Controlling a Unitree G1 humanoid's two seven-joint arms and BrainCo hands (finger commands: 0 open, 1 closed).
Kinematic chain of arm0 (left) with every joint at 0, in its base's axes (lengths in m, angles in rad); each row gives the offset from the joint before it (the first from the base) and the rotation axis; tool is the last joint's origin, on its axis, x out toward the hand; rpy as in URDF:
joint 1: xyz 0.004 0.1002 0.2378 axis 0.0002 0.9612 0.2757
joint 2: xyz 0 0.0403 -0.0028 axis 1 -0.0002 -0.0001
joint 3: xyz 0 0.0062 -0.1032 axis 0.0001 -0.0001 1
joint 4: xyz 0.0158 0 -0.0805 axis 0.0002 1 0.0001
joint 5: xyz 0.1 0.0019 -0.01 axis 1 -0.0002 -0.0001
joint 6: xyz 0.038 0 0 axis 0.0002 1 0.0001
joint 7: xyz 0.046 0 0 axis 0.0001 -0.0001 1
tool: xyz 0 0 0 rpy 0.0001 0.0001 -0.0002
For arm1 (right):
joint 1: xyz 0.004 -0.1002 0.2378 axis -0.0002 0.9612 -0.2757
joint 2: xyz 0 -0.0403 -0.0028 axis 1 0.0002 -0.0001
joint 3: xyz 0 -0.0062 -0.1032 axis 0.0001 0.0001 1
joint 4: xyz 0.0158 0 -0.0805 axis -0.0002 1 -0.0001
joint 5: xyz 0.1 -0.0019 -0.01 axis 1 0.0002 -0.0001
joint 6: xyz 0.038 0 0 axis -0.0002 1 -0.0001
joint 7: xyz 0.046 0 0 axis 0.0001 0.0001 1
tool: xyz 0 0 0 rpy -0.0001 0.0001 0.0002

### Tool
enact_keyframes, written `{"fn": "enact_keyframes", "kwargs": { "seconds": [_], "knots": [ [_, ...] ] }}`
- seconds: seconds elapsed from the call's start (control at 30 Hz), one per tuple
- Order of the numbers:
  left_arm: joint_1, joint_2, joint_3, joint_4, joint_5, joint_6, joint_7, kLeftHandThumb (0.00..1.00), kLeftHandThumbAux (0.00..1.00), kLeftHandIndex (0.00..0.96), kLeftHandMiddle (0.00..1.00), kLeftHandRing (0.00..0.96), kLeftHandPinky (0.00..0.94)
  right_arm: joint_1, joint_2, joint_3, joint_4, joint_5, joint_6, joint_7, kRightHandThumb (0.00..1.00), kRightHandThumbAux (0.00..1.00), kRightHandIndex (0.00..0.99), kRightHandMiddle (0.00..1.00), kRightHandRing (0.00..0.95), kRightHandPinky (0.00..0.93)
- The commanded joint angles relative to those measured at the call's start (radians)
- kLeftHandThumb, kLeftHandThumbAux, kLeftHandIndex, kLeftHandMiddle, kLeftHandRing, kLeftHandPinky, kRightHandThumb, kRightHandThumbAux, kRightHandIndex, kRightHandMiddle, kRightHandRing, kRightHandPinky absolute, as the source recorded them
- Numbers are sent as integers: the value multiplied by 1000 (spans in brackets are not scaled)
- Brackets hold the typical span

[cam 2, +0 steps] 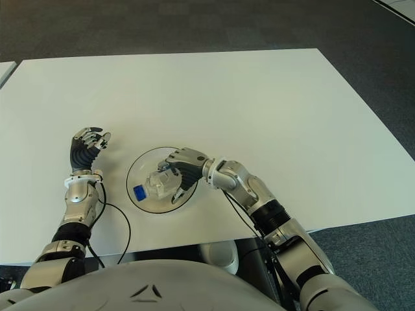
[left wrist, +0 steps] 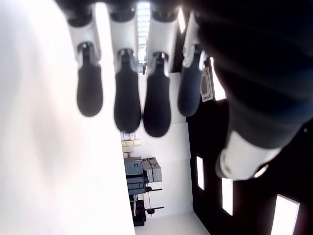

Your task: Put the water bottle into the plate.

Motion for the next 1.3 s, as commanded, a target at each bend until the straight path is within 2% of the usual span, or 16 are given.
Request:
{"fn": "enact_keyframes", "kwargs": {
  "seconds": [0.03,0.13,0.23,0.37,0.57,0.77,1.0,1.13,1.3],
  "knots": [
    [6,5,0,18,23,6,18,707,713,434,626,598,560,-17,-12,14,-19,-26,-7,1,498,635,61,40,52,116],
    [4,3,5,18,17,9,11,707,713,434,623,597,562,-24,-13,22,-11,-42,-16,-9,471,617,21,13,17,41],
    [4,3,9,18,14,7,8,707,713,434,623,598,566,-26,-12,24,-3,-48,-28,-27,424,603,6,4,5,13],
    [4,3,7,18,20,8,13,707,713,434,627,604,578,-16,-4,21,14,-54,-56,-87,307,583,1,0,1,2],
    [4,5,6,19,30,5,18,707,714,434,643,622,601,-3,1,22,26,-68,-72,-156,189,556,0,0,0,0],
    [5,2,11,14,17,12,6,707,713,434,642,620,596,2,2,28,21,-94,-59,-191,128,530,0,0,0,0],
    [3,3,11,16,12,10,-3,708,713,434,638,615,590,-3,4,31,25,-134,-61,-248,116,463,0,0,0,0],
    [3,2,10,14,13,10,2,708,713,434,642,620,594,1,7,32,37,-148,-62,-283,174,378,0,0,0,0],
    [0,3,11,20,13,8,4,707,713,434,639,615,587,2,10,33,46,-160,-61,-324,233,327,0,0,0,0]
  ]
}}
